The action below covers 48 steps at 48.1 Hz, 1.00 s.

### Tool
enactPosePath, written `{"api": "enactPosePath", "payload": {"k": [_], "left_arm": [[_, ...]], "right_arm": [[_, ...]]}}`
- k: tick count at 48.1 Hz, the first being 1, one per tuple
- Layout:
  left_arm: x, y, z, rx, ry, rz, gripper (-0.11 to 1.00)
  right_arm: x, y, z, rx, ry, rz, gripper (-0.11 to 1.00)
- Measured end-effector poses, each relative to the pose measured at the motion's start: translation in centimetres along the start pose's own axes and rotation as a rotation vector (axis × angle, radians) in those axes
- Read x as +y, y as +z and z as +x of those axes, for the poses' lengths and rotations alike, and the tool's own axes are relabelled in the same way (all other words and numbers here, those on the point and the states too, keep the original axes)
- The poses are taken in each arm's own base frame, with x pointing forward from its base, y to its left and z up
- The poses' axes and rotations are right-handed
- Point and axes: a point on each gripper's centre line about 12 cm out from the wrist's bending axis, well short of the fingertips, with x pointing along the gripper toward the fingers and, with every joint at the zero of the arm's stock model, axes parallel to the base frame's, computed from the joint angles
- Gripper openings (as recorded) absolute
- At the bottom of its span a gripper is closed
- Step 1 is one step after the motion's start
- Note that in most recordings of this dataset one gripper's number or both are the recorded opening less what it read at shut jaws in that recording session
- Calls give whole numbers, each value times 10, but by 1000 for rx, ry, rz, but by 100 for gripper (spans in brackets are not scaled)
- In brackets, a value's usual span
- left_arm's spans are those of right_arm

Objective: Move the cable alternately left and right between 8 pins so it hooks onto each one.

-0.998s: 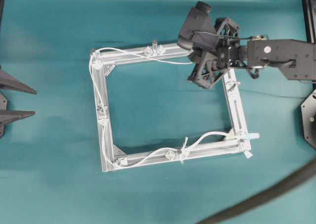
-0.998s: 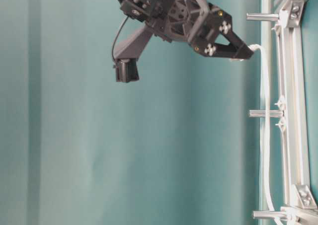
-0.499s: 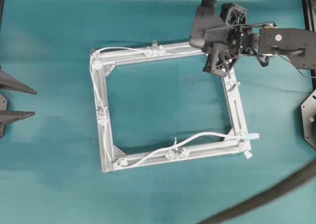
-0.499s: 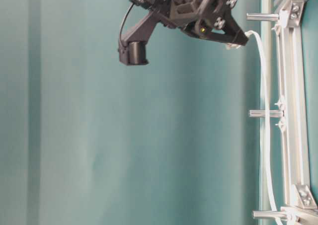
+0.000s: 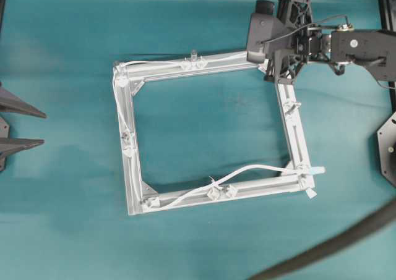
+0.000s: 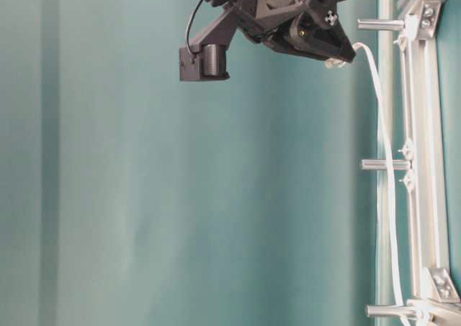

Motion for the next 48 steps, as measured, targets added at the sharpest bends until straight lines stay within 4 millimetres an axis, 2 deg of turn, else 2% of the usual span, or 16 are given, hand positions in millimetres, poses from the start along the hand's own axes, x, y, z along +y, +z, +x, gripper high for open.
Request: {"api": "enactPosePath", "payload": {"k": [29, 35, 48], "left_arm": [[0, 0, 0, -2, 0, 0, 69], [0, 0, 0, 0, 0, 0, 69], [0, 0, 0, 0, 0, 0, 69]], "right_arm": [[-28, -10, 2, -20, -50, 33, 15], [-31, -12, 2, -16, -53, 41, 15], [-23, -31, 0, 16, -39, 49, 15]]}}
